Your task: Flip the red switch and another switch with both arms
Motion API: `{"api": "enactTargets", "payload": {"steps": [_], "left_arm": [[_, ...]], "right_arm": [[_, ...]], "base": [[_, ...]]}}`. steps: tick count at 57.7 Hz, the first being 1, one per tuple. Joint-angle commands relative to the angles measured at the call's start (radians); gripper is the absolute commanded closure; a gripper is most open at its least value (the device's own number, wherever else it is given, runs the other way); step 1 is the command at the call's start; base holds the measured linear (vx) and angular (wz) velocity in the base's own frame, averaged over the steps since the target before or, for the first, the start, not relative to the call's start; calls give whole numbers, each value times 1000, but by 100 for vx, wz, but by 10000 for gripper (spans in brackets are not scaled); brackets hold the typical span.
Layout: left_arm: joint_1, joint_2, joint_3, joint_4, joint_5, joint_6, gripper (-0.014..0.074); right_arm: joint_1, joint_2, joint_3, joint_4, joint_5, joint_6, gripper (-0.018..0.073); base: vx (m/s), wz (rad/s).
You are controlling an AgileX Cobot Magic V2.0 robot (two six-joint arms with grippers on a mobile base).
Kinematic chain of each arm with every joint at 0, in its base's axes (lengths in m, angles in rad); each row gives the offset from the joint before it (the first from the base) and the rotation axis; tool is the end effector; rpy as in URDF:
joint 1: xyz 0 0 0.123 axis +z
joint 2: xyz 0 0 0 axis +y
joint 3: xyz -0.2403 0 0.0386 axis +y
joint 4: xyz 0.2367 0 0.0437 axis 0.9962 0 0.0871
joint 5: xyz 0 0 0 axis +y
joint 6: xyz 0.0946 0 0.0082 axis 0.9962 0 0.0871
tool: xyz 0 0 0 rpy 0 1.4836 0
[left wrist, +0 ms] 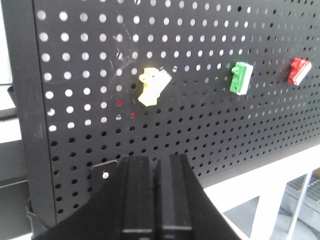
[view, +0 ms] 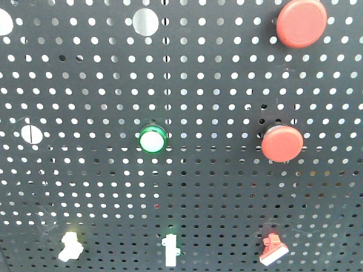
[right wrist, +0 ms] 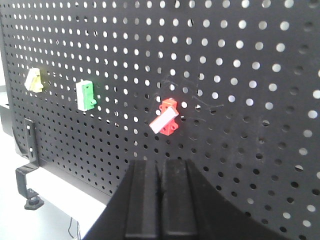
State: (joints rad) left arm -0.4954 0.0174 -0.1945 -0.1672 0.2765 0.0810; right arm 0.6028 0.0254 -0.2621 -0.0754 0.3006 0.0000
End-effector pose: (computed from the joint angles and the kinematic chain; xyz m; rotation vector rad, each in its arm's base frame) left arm 0.0688 -0.0421 0.2496 0.3652 1.5580 -0.4849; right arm 0.0634 0.0411 0.2679 -0.4998 1.4784 0.4025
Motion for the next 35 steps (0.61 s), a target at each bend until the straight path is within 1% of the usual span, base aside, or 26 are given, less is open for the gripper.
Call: {"api": "enactTargets", "payload": {"steps": [1,12,16,19,21,26,31,35], "left_arm": [[-6,14,-26,-12,-85,-3,594],[-6,14,-26,-9,-86,-2,594],[-5,12,-23,22,-89,-2,594],[16,9,-16,51,-87,-2,594],[42,7,-5,89,-94,3,594],[146,7,42,167,-100,2,594],[234,7,118,175,-143,-14,594],[273,7,192,167,-217,-38,594]], "right_arm": [[-5,23,-27,-7,-87,0,566],[-5,23,-27,-7,-87,0,566],[-5,23,-27,-7,-87,0,566],[-5,23,-27,-7,-87,0,566],[-5,23,-27,-7,-87,0,566],[-5,23,-27,-7,-86,0,566],[-5,23,-27,-7,-86,0,566],[-5,23,-27,-7,-86,0,566]], "base": [[0,0],[0,0],[0,0],[0,0],[0,1],[0,1],[0,0],[0,0]]}}
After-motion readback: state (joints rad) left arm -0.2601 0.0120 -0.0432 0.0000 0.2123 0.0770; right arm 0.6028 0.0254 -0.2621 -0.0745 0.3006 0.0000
